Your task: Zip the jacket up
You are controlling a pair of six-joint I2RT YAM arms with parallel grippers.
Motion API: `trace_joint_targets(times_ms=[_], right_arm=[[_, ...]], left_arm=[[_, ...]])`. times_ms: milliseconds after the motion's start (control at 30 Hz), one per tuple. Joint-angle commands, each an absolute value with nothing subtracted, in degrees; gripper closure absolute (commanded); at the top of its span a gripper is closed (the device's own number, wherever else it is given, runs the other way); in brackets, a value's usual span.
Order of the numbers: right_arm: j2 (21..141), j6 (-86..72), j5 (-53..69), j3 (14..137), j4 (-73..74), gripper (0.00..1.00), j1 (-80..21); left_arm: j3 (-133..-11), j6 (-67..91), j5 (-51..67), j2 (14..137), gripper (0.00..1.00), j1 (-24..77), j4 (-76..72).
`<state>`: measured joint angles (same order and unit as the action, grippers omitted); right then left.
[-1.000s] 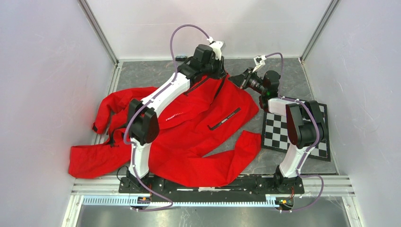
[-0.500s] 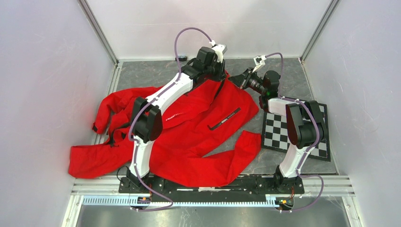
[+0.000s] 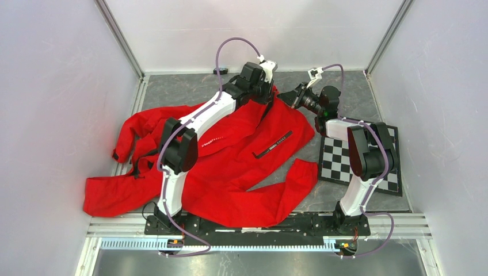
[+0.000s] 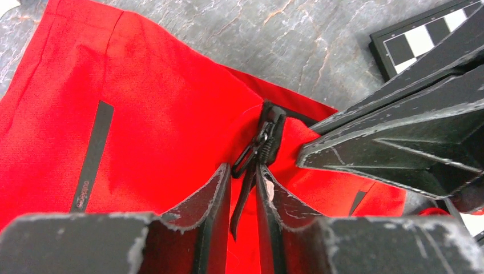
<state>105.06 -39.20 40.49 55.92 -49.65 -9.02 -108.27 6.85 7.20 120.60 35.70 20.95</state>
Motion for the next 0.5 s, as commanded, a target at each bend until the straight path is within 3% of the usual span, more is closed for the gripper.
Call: trace_joint_targets(times_ms=[0,467], right_arm=[[104.6,-39.2,41.0,58.0,-53.6,1.0,-9.2],[104.4,-39.1,41.0,58.2,-53.3,1.0,-9.5]], left_arm=[[-107.9,2.8,4.6,117.1,0.72,35.9,20.2],[-112.1,0.2,1.6,119.1,0.75,37.8,20.9]])
